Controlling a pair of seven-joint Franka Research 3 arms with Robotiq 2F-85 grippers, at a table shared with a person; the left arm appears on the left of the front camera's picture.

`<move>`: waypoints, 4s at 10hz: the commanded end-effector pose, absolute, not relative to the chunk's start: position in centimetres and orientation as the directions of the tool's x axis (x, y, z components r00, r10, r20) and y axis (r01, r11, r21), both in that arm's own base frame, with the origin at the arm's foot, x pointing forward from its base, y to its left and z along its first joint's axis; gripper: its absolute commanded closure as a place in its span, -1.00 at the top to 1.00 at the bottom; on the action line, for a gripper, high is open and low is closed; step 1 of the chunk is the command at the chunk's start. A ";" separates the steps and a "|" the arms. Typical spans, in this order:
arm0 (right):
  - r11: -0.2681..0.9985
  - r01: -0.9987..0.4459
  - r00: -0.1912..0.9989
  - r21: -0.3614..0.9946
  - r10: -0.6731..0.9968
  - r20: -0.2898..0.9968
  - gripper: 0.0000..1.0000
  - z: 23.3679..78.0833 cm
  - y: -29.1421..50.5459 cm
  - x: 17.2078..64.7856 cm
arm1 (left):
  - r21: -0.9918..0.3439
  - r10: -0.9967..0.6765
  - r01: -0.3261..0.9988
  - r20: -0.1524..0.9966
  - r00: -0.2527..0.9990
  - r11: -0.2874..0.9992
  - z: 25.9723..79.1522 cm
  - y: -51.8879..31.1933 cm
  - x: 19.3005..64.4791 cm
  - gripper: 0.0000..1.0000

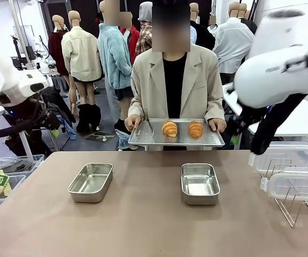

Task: Place the bread in airtight containers.
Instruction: Lift both Airtight Container, then once an object is inside an Airtight Container , place the container in the center of the table.

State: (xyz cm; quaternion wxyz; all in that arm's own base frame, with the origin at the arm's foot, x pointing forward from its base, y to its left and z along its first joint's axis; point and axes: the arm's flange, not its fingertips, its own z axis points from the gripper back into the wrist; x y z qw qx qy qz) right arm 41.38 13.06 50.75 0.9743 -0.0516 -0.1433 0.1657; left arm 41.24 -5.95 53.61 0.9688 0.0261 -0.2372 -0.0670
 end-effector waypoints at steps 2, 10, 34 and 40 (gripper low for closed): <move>0.973 -0.204 0.959 -0.106 0.220 0.176 1.00 47.7 13.9 42.5 | -0.030 -0.015 0.030 0.422 0.907 0.999 49.4 -5.5 43.4 1.00; 0.969 -0.239 0.956 -0.061 0.246 0.160 1.00 42.9 16.5 45.0 | -0.039 -0.069 0.085 0.320 0.945 0.996 42.2 -5.6 47.2 1.00; 1.000 0.009 0.998 0.010 -0.010 0.069 -1.00 31.0 19.3 51.2 | -0.061 -0.135 0.141 0.092 0.987 0.988 33.2 -8.6 52.2 -1.00; 0.998 -0.042 0.991 0.052 0.035 0.127 -1.00 31.2 18.3 49.7 | -0.013 -0.140 0.143 0.110 0.984 0.990 32.7 -9.0 52.1 -1.00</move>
